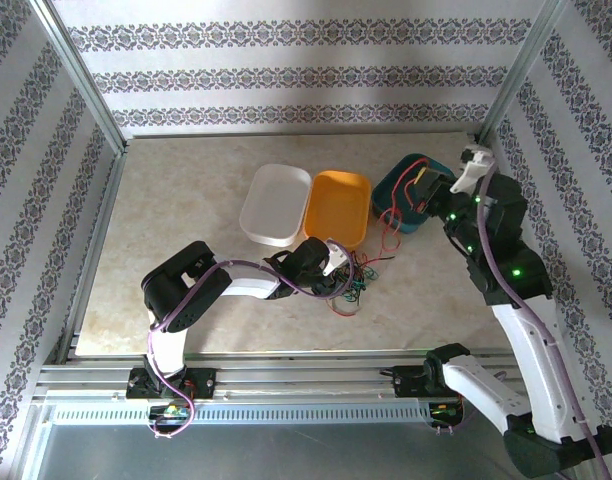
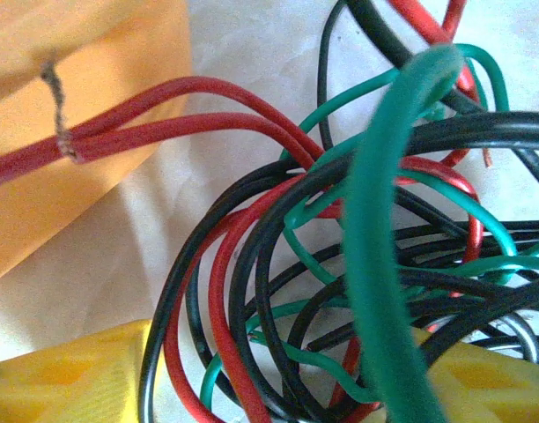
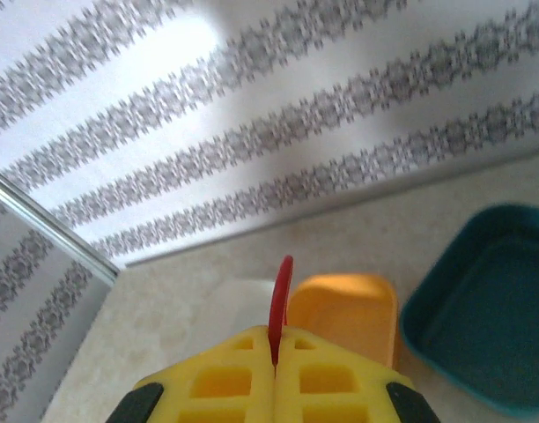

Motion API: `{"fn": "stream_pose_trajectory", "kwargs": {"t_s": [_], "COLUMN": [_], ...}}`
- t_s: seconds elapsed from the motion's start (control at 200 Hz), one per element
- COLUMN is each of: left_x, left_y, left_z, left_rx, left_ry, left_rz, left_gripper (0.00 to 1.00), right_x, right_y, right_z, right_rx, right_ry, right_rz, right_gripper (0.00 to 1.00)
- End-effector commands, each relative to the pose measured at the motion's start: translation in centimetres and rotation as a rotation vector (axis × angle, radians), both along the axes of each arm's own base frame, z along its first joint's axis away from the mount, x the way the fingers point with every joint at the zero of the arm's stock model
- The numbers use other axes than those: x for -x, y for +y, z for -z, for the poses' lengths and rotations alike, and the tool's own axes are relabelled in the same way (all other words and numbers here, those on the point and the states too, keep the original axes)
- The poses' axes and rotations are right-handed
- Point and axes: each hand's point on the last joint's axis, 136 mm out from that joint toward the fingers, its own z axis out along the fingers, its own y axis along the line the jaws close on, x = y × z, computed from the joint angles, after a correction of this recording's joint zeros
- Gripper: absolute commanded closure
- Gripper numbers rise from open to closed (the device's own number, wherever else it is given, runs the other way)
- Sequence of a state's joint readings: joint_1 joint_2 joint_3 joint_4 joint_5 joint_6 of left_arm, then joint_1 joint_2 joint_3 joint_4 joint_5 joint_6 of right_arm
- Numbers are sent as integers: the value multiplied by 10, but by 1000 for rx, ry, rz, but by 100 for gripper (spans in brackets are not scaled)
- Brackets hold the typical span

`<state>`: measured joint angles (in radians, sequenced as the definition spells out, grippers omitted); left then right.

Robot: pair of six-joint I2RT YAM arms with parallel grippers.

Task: Untangle the cables

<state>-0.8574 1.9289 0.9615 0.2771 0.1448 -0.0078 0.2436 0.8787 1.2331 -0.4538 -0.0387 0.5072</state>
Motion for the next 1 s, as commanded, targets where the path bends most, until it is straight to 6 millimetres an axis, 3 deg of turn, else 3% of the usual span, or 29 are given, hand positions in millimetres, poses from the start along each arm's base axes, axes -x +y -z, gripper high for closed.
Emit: {"fn": "stream_pose_trajectory", "kwargs": {"t_s": [0.0,0.18,0.3,0.43,0.695,0.994], "left_x": [11,11,11,8,1,0], "left_y": [41,41,43,42,36,37], "left_z": [42,43,42,34,4,-10], "left_rx": [-154,-154,-155,-134,-70,-52], "left_ry": [90,95,90,68,17,-1], "left_rz": [-74,-79,-89,-98,-113,-119], "left_gripper": [36,38,38,37,36,36], "right_x": [-5,-17,-34,-68,-142,-183], "right_y": [-9,-22,-33,-48,-52,-75], "right_z": [-43,-67,-62,-24,68,176], "right_rx": [22,51,58,40,-34,-68], "right_ry": [-122,-172,-137,-22,196,419], "right_rz": [38,95,140,189,154,266], "right_gripper": [100,100,100,100,100,100]}}
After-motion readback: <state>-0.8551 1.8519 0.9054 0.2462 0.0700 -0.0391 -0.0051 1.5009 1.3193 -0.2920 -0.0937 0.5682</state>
